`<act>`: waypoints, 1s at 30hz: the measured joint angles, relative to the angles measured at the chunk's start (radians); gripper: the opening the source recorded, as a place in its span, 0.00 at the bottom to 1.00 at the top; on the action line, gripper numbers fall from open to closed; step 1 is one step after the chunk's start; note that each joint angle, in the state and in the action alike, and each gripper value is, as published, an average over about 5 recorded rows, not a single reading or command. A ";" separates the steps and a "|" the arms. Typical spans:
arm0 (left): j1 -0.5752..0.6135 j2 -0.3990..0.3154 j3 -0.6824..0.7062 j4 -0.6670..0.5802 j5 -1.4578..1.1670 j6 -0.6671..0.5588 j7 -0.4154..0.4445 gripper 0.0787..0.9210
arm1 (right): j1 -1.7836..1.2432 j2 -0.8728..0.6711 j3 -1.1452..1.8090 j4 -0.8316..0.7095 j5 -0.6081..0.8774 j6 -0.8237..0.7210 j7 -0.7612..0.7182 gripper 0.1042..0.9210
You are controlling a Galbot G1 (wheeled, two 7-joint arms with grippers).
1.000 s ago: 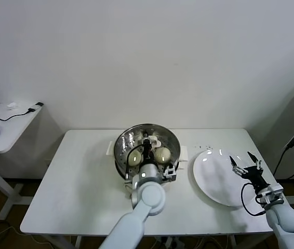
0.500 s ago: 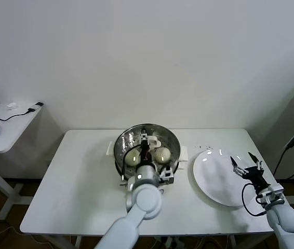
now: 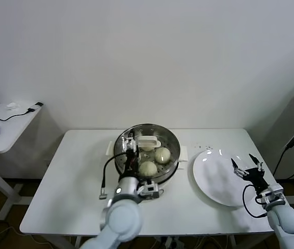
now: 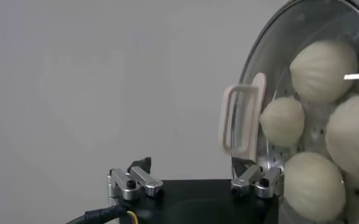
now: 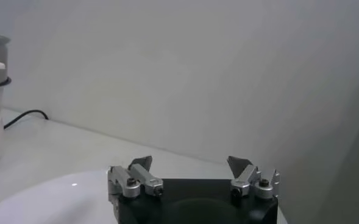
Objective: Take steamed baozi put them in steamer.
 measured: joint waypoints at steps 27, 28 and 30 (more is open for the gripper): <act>0.508 -0.112 -0.757 -0.105 -1.253 -0.519 -0.394 0.88 | -0.122 0.099 0.062 0.222 -0.005 -0.093 0.026 0.88; 0.517 -0.124 -0.772 -0.097 -1.277 -0.551 -0.390 0.88 | -0.127 0.100 0.064 0.227 -0.003 -0.093 0.024 0.88; 0.533 -0.146 -0.796 -0.081 -1.316 -0.606 -0.382 0.88 | -0.136 0.104 0.069 0.236 0.000 -0.094 0.019 0.88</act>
